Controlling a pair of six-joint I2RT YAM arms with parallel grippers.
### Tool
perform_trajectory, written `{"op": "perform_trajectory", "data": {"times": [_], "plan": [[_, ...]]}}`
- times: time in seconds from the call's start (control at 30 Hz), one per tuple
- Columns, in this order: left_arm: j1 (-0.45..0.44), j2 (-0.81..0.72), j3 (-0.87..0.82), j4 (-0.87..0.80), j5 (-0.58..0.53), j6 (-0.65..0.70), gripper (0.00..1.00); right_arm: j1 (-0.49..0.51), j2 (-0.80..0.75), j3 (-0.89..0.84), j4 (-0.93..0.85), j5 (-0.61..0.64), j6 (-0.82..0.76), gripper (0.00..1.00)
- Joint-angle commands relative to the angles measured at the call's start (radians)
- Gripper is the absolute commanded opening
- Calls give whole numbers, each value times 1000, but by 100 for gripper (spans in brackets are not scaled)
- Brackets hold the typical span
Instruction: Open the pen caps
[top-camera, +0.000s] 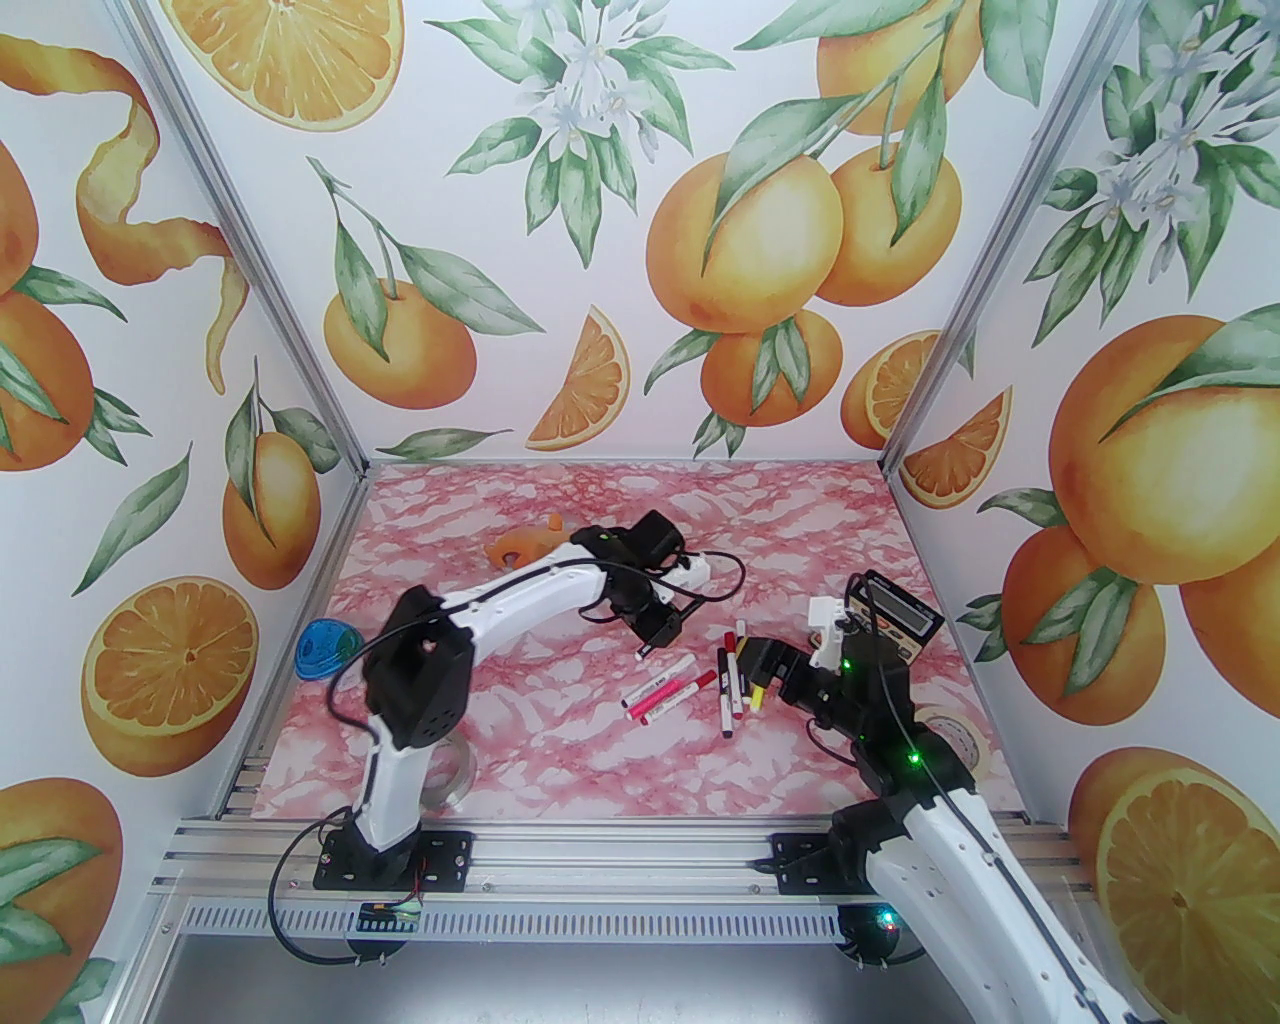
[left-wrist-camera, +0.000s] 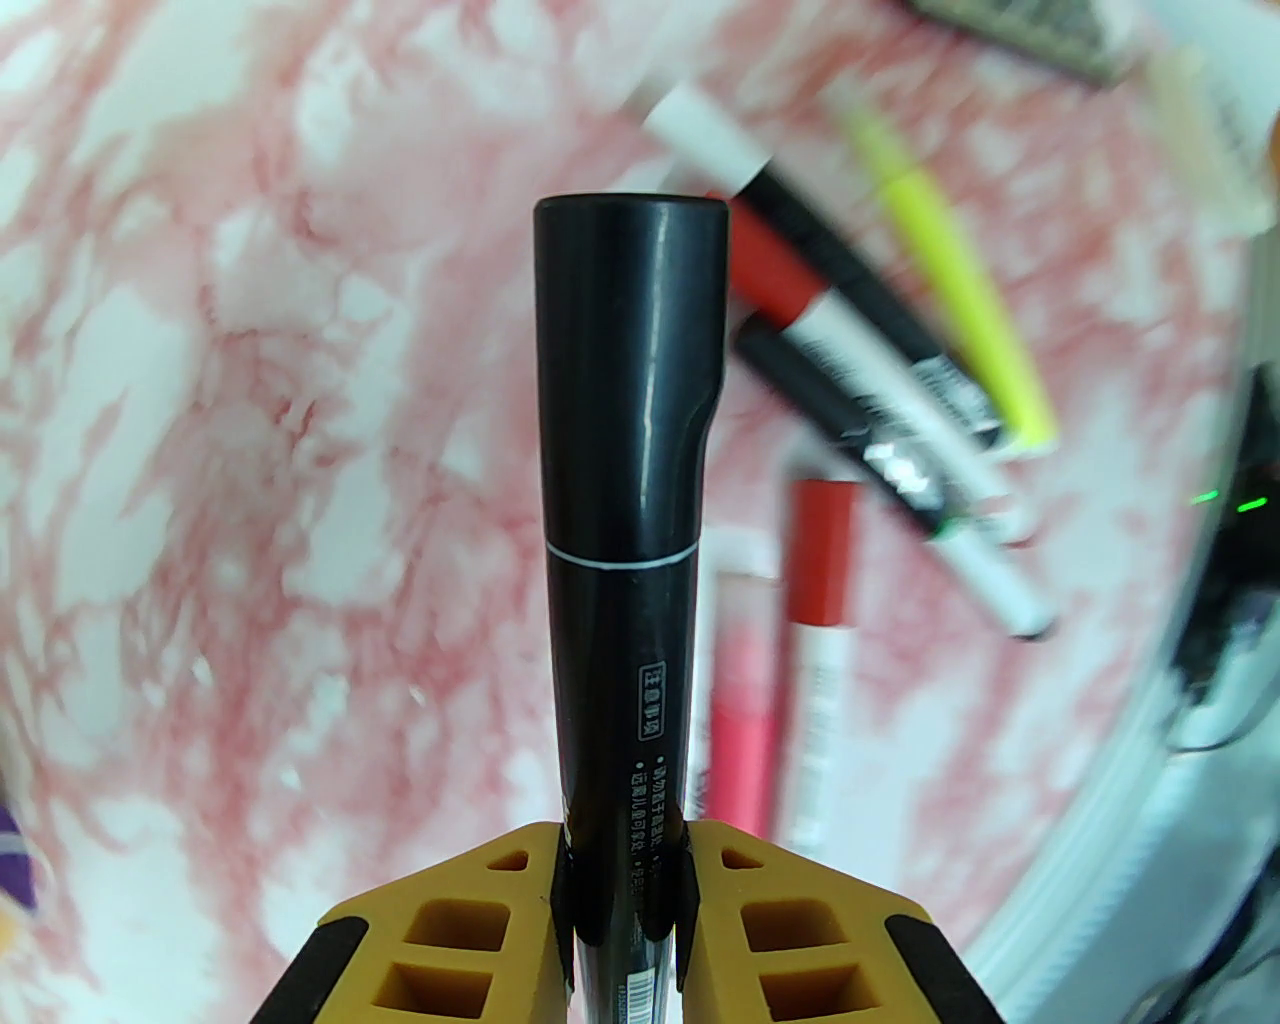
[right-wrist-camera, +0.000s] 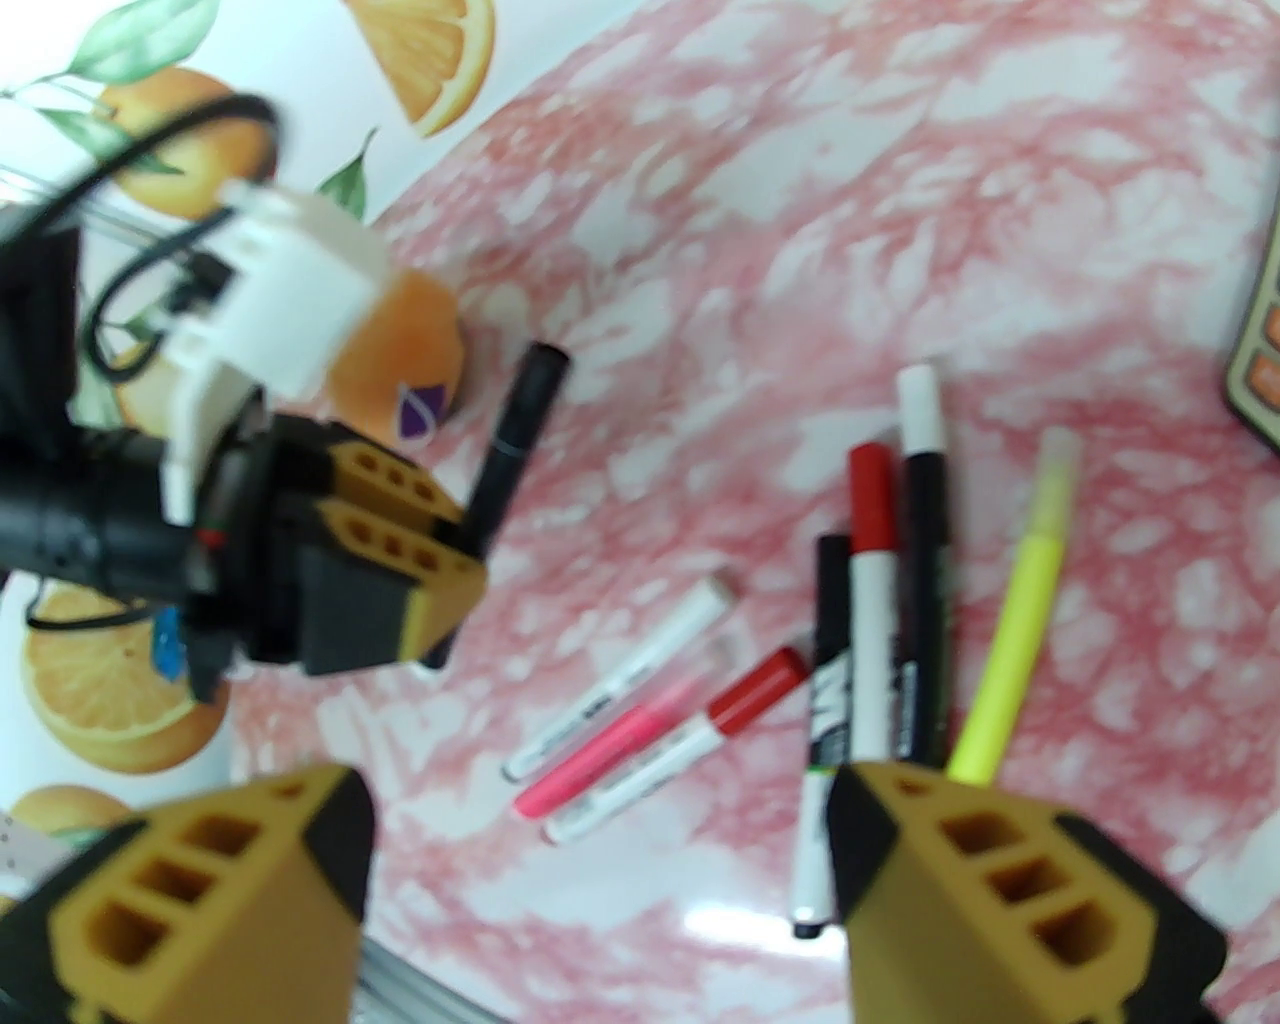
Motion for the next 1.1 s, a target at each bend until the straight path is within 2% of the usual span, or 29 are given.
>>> {"op": "perform_trajectory", "data": {"times": [0.0, 0.13, 0.33, 0.6, 1.07], "plan": [[43, -120, -147, 241, 174, -157, 24, 30, 18, -1, 101, -57, 41, 75], [70, -222, -289, 402, 264, -248, 24, 88, 65, 15, 146, -44, 34, 71], [70, -306, -418, 514, 317, -253, 23, 176, 162, 56, 229, -11, 72, 66], [72, -337, -492, 539, 344, -231, 21, 192, 232, 106, 321, 22, 175, 60], [31, -352, -509, 556, 392, -216, 21, 199, 325, 171, 345, 92, 233, 54]]}}
